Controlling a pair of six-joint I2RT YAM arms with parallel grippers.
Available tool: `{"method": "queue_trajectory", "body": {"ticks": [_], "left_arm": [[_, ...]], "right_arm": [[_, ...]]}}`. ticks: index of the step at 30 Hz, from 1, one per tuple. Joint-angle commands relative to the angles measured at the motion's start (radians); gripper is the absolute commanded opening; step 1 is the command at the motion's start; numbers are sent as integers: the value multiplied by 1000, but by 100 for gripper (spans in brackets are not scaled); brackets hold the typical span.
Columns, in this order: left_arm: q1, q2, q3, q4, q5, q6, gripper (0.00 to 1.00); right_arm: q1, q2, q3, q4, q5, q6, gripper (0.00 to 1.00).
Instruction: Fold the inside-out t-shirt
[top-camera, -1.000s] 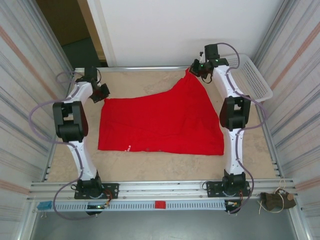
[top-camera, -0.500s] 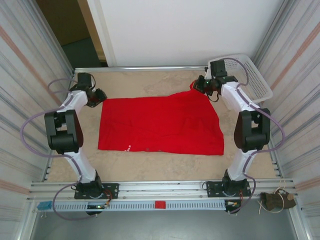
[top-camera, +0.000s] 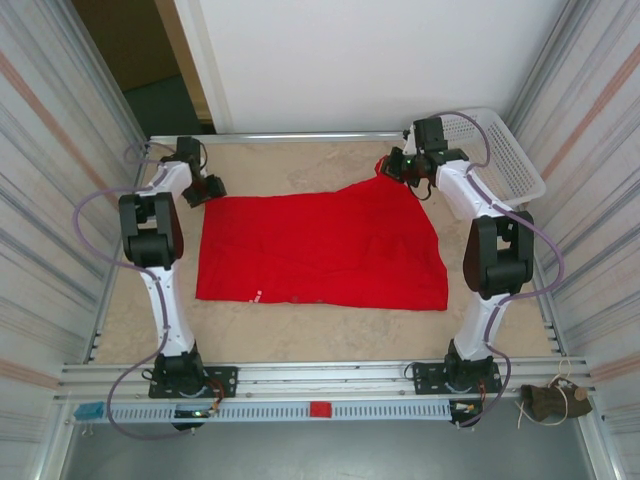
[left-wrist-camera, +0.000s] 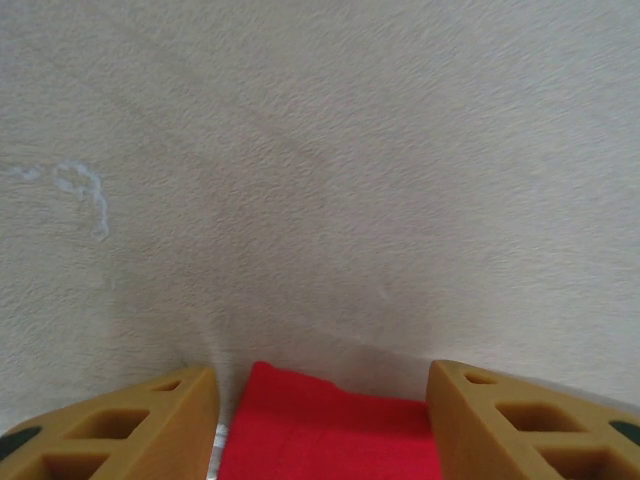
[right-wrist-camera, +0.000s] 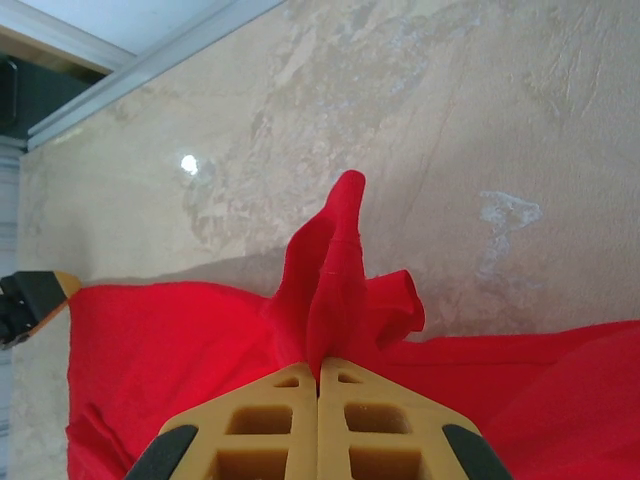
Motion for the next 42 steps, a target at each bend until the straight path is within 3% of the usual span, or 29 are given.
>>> {"method": "queue_trajectory", "body": {"ticks": [1,4,7,9,12,13,19,24,29,34,42], "left_arm": [[-4,14,48,-67,-44,33,57],[-9,30,55,-68,-40,29,56],[-14,45,66,-76,-41,36,47],[-16,50,72,-77,-35,44,35],[-16,47,74,-76,-16,45,6],[-16,44,76,-77,-12,45,0],[-16,-104,-20,-33,-25,-1,0],[-12,-329,-236,55,-27,-79,0],[14,-443,-392,104,30,-151,0],[28,-425,-416,114,61,-156,0],[30,-385,-384,101,76,-146,0]], "right_arm": [[8,17,40,1,9,3,0],[8,15,39,0,11,3,0],[7,15,38,0,11,3,0],[7,17,38,1,10,6,0],[5,19,43,1,13,10,0],[3,20,44,1,12,13,0],[-10,-17,29,-3,-2,12,0],[-12,-115,-42,-7,-14,-2,0],[-6,-249,-176,4,-7,2,0],[25,-389,-327,10,33,24,0],[153,-577,-491,-10,188,66,0]]}}
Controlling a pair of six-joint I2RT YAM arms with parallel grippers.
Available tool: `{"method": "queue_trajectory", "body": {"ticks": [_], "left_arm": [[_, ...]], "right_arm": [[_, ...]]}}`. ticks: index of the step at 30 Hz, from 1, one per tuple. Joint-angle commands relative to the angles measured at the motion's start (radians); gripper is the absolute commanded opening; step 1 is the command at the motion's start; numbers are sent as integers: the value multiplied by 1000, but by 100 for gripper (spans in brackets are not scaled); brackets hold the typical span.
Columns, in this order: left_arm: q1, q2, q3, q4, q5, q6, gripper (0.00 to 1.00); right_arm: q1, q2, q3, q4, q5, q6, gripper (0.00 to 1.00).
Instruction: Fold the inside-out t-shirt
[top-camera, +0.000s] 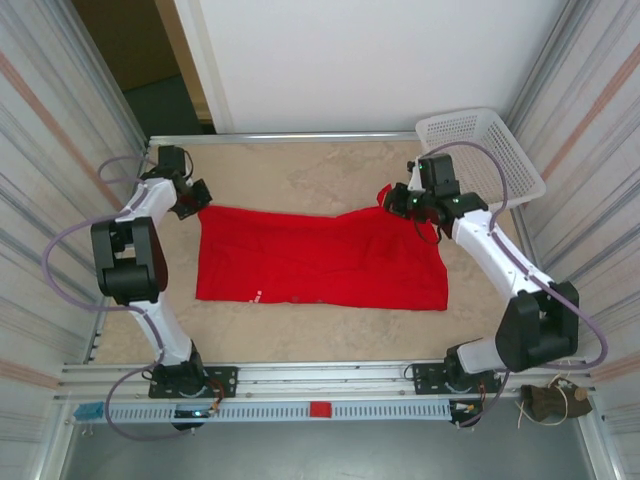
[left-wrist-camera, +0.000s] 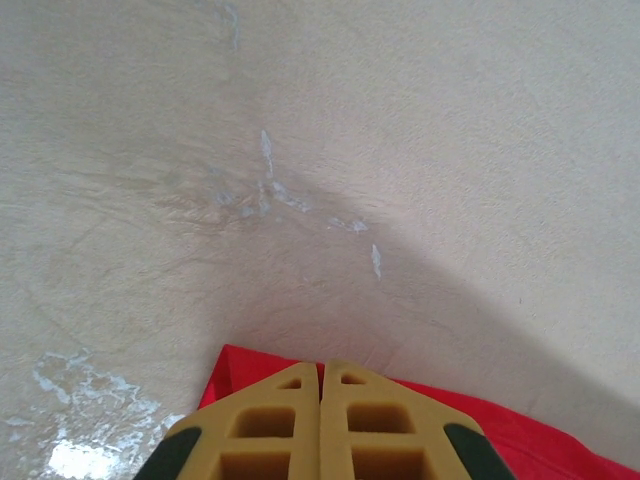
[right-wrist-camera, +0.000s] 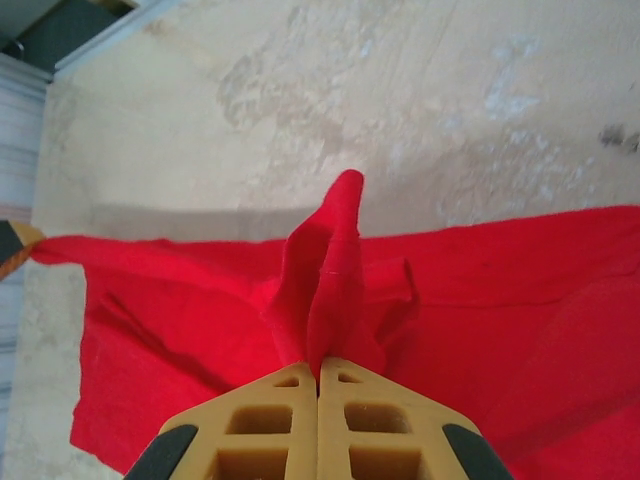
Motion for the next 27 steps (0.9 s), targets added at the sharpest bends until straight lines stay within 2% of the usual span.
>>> {"method": "queue_trajectory", "body": {"ticks": [1,7,11,17,18,21,23,25,27], "left_arm": [[5,3,14,-5,23,-10,0],[9,-49,-51,-7,31,-52,0],[16,-127,-165,33,34,-122,0],[21,-221,-358,129,18,-228,0],[23,-221,-369,134,16,-233,0],[34,-200,-358,117,25,-233,0],[36,-196,-349,110,12,-225,0],[37,-195,-339,102,10,-223,0],[37,-195,-334,96,15,-221,0]], "right_arm": [[47,-80,-42,-15,103,41,0],[119,-162,-135,-37,209,77,0],[125,-207,-192,-55,254,81,0],[153,-283,-294,-53,259,102,0],[167,-296,-313,-48,251,109,5],[242,-354,-371,-50,256,133,33],[250,-418,-398,-78,298,150,49],[220,-458,-407,-90,322,147,53],[153,-446,-402,-81,282,132,55]]}}
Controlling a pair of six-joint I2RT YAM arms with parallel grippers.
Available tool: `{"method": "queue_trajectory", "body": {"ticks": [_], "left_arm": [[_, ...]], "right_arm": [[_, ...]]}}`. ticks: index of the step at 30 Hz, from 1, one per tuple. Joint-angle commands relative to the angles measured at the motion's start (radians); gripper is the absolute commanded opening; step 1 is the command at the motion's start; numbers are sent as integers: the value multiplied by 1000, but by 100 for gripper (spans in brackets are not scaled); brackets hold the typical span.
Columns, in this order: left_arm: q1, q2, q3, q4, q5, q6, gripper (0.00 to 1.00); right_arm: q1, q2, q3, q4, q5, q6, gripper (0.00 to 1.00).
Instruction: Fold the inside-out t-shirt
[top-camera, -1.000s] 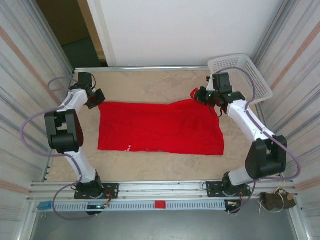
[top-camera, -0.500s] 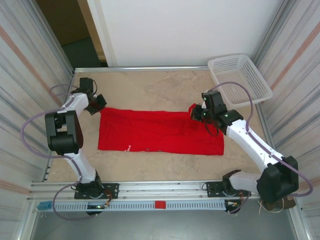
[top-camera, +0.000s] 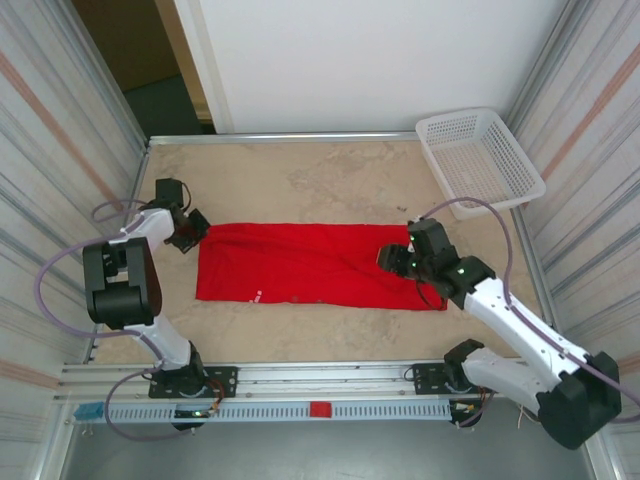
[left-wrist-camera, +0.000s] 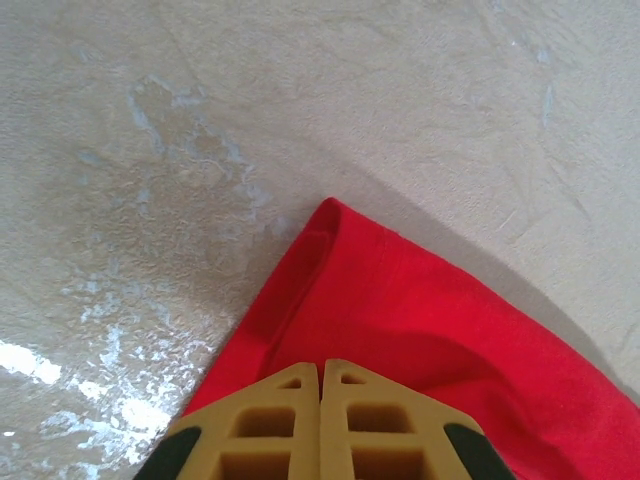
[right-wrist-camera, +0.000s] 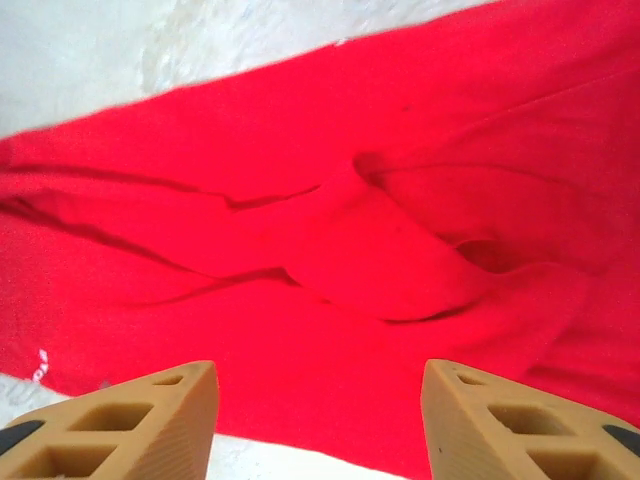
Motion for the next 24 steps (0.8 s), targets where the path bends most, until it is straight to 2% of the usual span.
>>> {"method": "queue_trajectory", "body": {"ticks": [1,2,3,5,7,10,13,18,24], "left_arm": [[5,-8,18,-4,-7,-13,0],[5,-11,11,-3,-8,-16,1],[5,-14,2,0,-6,-19,7],[6,-21,-10,-4,-7,-21,23],[6,-37,-27,6,-15,-25,43],[7,-57,-12,-12,-32,-8,57],[5,-82,20,-36,-45,13,63],[-18,-124,82,-84,-101,41,65],[-81,-86,136,-79,-67,51,65]], "right_arm": [[-93,5,14,2,-9,-1,55],[-111,29,24,12,-28,-11,55],[-121,69,38,25,-35,-24,55],[-132,138,66,48,-53,-49,55],[-133,219,98,62,-75,-72,56],[-134,315,122,86,-93,-108,57],[-134,379,135,99,-101,-147,60],[-137,466,162,101,-124,-207,63],[-137,532,193,112,-160,-239,63]]}}
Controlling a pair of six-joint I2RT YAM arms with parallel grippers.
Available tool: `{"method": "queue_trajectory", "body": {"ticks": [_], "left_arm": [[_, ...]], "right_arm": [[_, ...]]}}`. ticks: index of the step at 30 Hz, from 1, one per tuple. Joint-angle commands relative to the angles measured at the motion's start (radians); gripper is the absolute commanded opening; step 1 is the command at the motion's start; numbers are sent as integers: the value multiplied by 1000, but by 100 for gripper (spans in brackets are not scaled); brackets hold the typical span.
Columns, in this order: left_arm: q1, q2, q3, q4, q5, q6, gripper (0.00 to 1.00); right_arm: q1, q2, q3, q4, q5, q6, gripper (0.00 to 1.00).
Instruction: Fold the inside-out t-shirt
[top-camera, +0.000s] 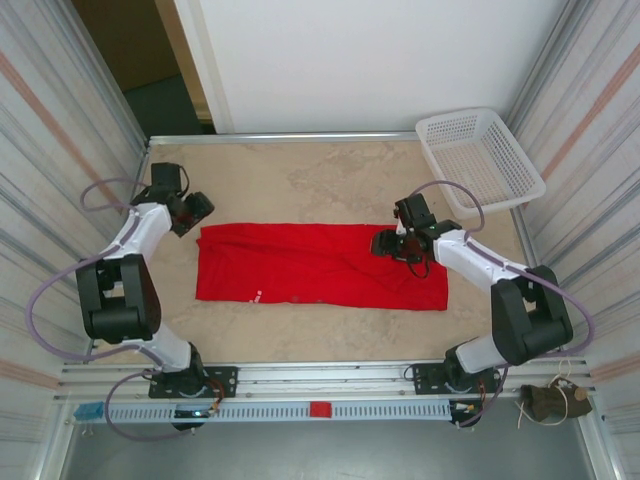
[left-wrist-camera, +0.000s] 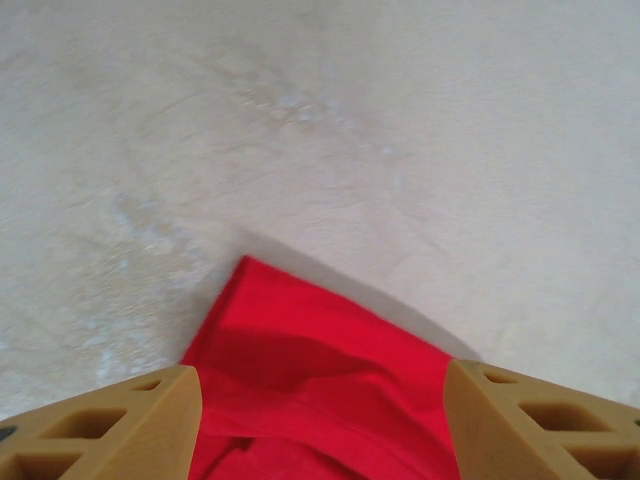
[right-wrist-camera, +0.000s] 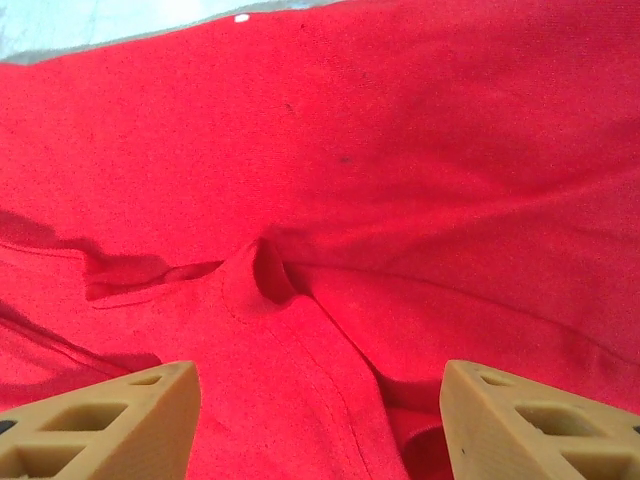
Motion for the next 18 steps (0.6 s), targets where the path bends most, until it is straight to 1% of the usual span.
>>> {"method": "queue_trajectory", "body": {"ticks": [1,3,6,12,13,14,16,18], "left_arm": [[-40,24,34,-28,5,20,65],[-70,43,30,4,28,12,65],[-102,90,51,10,54,9,65],[-123,145,57,21,68,-4,65],[-123,147,55,24,67,-7,65],[-123,148,55,25,69,-9,65],[-123,147,58,24,69,-11,65],[-123,143,60,24,70,-13,65]], "right_arm": [[-5,34,46,10,-33,-50,63],[-5,58,55,16,-38,-55,63],[-5,100,71,25,-42,-61,63],[4,184,122,33,-68,-76,61],[7,194,126,32,-75,-79,59],[14,201,131,27,-83,-81,52],[26,204,132,19,-93,-85,39],[40,193,124,12,-106,-89,22]]}}
